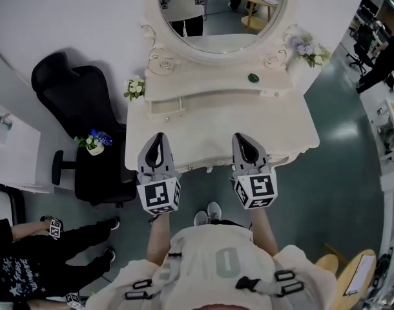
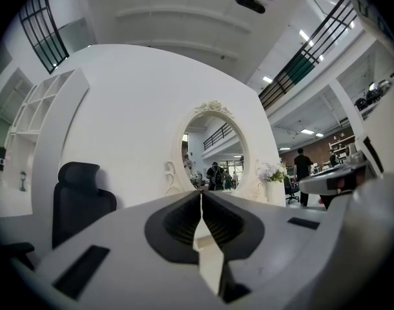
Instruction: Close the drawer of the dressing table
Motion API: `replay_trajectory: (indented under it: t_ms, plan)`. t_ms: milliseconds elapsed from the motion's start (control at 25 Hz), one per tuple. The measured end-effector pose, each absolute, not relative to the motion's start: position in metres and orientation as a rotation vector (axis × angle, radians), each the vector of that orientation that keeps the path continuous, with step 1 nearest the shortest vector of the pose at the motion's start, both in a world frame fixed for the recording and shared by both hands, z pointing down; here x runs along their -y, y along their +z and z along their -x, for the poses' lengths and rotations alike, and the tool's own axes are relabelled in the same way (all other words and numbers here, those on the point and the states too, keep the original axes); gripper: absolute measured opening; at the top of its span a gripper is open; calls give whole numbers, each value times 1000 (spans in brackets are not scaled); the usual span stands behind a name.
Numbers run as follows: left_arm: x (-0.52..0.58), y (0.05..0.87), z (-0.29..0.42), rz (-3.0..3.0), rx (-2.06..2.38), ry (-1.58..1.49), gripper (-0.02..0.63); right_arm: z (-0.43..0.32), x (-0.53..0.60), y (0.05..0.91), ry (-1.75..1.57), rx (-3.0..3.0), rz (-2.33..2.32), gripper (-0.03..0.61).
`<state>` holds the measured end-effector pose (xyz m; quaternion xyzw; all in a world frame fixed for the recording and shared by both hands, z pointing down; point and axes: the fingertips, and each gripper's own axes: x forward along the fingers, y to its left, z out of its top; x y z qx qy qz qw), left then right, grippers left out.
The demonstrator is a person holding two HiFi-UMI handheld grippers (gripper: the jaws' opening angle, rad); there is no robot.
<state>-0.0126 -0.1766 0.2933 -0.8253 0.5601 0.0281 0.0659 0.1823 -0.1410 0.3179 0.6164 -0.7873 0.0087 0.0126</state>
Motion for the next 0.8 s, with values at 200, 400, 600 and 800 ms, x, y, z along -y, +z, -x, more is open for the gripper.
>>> replay_trajectory:
  t_ms: [200,400,600,800]
  plan:
    - [178,301,-1,2504,-1690,48,21,-198,144,320,41,2442,-1940,7]
    - [177,302,-21,2543,-1654,48,21,-205,147,328,81,2450,-1898,39]
    - [177,300,-31,2585,-1610,89,210,-209,153,328,139,2503,-1918,364]
    - [180,301,-29,2560,-1641,83,299,-217,158,328,172,2523,-1943,383]
